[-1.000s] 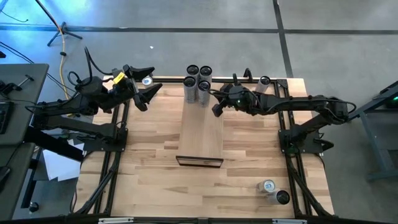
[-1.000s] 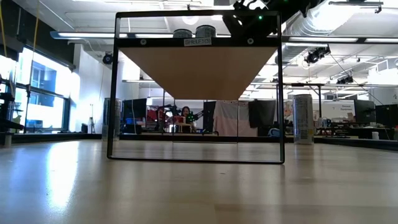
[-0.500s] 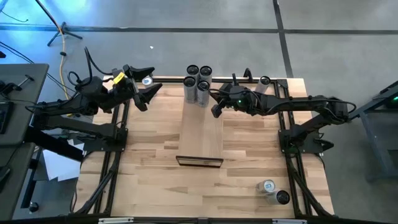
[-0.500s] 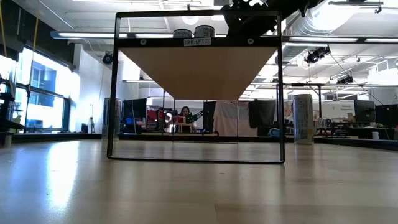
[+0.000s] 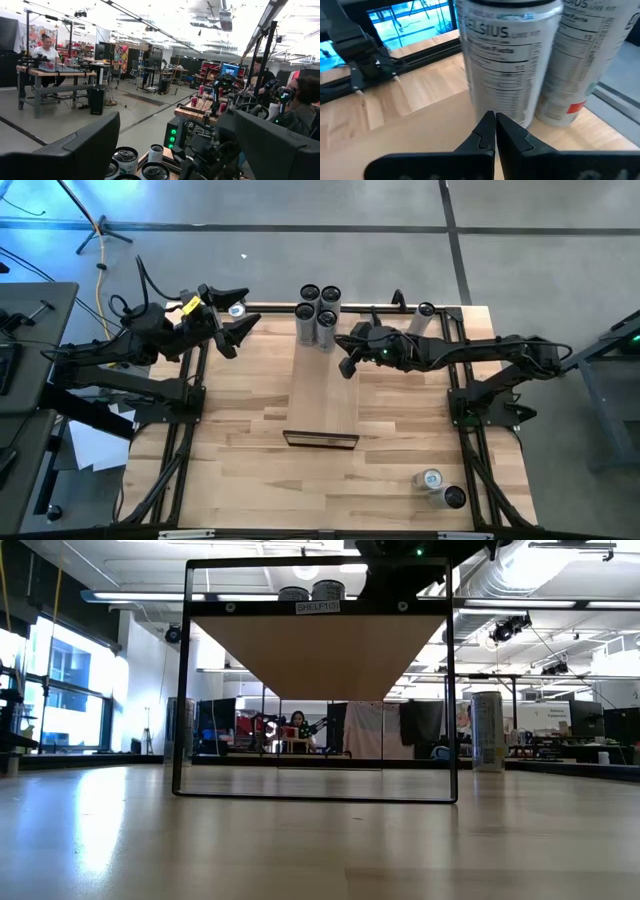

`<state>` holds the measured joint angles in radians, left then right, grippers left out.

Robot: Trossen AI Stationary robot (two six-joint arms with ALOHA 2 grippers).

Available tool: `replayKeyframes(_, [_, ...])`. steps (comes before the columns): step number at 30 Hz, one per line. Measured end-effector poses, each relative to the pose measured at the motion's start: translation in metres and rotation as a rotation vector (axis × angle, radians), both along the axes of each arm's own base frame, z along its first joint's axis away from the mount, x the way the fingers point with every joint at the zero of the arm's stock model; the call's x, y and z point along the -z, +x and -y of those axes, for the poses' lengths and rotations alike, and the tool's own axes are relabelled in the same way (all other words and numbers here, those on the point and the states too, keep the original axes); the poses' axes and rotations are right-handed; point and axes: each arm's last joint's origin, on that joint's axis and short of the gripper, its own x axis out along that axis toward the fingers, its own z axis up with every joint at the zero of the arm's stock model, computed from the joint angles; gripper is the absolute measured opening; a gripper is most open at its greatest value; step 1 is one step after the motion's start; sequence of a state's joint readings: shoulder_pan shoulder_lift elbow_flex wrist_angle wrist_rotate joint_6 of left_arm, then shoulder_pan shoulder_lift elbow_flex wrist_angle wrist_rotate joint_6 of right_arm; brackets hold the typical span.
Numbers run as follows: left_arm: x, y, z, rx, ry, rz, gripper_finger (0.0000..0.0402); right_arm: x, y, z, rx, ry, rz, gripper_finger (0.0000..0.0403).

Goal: Place canned beverage on shelf
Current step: Put the white blue soda can on the shelf aligned with the white blue soda can

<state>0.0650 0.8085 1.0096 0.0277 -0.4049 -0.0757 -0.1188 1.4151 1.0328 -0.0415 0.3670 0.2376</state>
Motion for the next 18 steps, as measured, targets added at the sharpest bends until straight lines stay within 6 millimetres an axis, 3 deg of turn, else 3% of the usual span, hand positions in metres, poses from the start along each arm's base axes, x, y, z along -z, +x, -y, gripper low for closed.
replayKeyframes(9, [0.0,0.0,0.0,0.0,0.0,0.0,0.0356,0.001,0.013,-0.01,-0.025,0.013,0.096,0.0])
replayKeyframes(18, [0.0,0.0,0.0,0.001,-0.002,0.001,0.0356,0.008,0.017,-0.01,-0.038,0.026,0.072,0.0])
